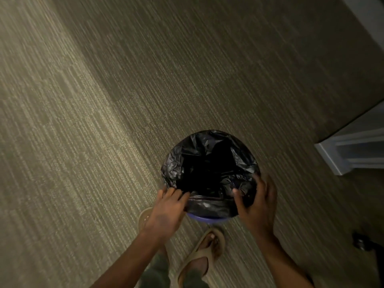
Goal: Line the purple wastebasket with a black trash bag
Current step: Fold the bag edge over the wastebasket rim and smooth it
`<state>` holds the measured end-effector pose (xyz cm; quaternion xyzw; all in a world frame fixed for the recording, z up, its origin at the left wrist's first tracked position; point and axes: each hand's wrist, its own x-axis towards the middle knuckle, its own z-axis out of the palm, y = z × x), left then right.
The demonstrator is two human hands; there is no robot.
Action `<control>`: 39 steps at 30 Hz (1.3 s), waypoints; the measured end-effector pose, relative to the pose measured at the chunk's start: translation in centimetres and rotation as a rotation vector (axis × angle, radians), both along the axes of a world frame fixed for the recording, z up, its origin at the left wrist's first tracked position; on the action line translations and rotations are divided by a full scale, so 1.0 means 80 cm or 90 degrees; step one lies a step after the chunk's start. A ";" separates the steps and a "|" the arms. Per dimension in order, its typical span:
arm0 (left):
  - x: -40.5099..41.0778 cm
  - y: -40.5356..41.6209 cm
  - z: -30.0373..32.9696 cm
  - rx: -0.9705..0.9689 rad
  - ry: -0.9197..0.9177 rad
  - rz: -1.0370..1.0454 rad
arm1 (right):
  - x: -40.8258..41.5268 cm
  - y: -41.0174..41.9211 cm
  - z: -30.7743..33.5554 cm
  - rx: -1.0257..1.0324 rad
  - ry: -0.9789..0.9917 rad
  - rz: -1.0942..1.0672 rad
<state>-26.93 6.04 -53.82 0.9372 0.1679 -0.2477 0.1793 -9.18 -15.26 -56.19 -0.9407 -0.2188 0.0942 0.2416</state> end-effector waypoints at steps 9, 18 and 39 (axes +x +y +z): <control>-0.051 -0.013 -0.005 -0.019 -0.110 0.003 | -0.069 -0.073 -0.003 -0.146 -0.011 0.242; -0.067 -0.022 -0.016 -0.013 -0.097 0.032 | -0.068 -0.072 -0.008 -0.249 0.017 0.320; -0.009 0.025 -0.047 -0.597 -0.192 1.132 | -0.033 -0.057 -0.043 0.126 0.452 -0.513</control>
